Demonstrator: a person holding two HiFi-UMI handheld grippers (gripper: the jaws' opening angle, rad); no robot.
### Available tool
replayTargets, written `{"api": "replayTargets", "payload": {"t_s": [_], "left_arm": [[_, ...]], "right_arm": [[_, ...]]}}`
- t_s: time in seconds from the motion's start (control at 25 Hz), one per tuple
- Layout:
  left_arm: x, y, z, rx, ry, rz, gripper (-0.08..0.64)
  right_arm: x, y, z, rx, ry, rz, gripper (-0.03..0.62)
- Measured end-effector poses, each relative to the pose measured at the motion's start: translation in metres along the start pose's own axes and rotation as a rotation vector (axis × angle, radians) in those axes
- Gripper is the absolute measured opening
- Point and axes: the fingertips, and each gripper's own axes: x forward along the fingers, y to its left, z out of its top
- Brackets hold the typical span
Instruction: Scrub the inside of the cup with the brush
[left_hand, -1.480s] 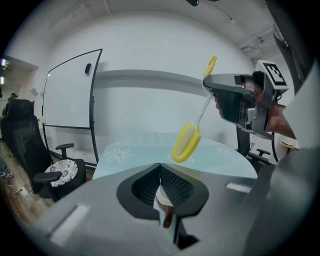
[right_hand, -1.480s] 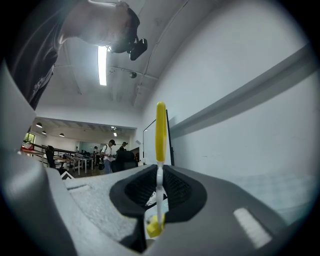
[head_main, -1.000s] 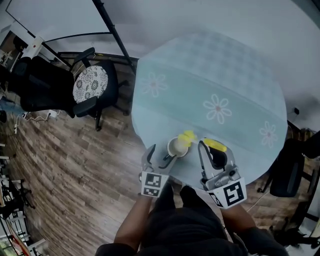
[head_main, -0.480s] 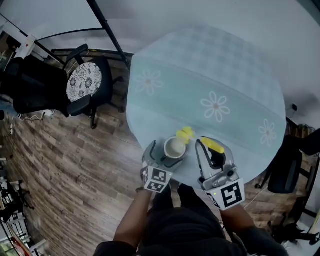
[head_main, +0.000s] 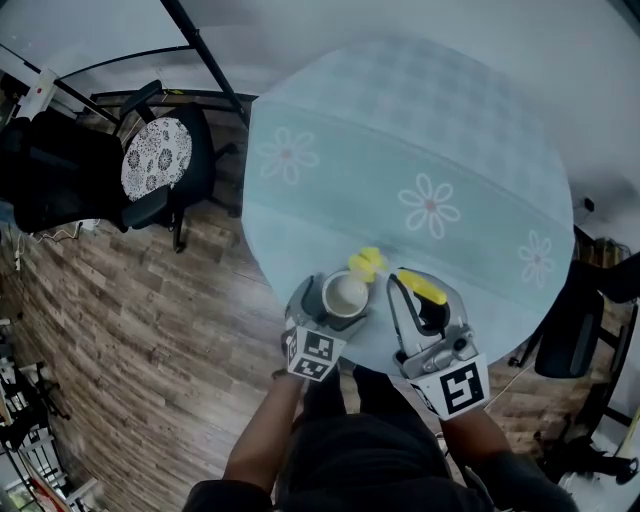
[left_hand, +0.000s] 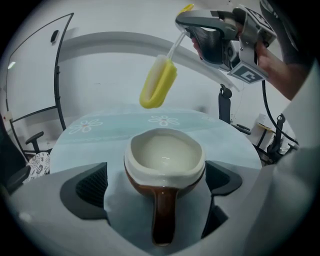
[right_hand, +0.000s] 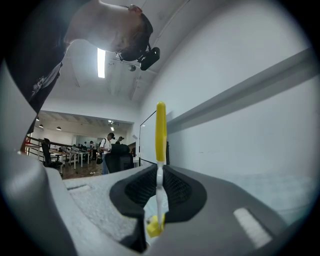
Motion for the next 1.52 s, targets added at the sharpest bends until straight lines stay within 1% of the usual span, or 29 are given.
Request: {"api": "replayTargets", "payload": {"t_s": [0.28, 0.64, 0.8, 0.92, 1.08, 1.16, 1.36, 1.52], "left_arm": [[0.015, 0.001, -0.008, 0.077, 0.044, -0.031, 0.600], [0.025, 0.000, -0.005, 0.116, 0.049, -0.072, 0.598], [0.030, 0.002, -0.003, 0.133, 0.062, -0.068, 0.598], [0.030, -0.001, -0.001, 0.148, 0.056, -0.061, 0.597], [0.033, -0.006, 0.003, 0.159, 0.040, -0.067, 0.588], [0.035, -0.005, 0.003, 0.165, 0.036, -0.074, 0.569], [0.036, -0.003, 0.001, 0.173, 0.026, -0.075, 0.566], [0.033, 0.001, 0.003, 0.157, 0.013, -0.048, 0.560]], "right_arm": [[0.001, -0.007, -0.011, 0.025, 0.015, -0.011, 0.038], [0.004, -0.010, -0.021, 0.049, 0.027, -0.016, 0.038], [0.008, -0.012, -0.022, 0.054, 0.032, -0.016, 0.038], [0.004, -0.012, -0.022, 0.062, 0.034, -0.016, 0.038], [0.002, -0.012, -0.024, 0.070, 0.039, -0.017, 0.038], [0.002, -0.012, -0.027, 0.072, 0.040, -0.020, 0.038], [0.001, -0.015, -0.029, 0.076, 0.042, -0.038, 0.038], [-0.001, -0.015, -0.027, 0.073, 0.040, -0.044, 0.038]]}}
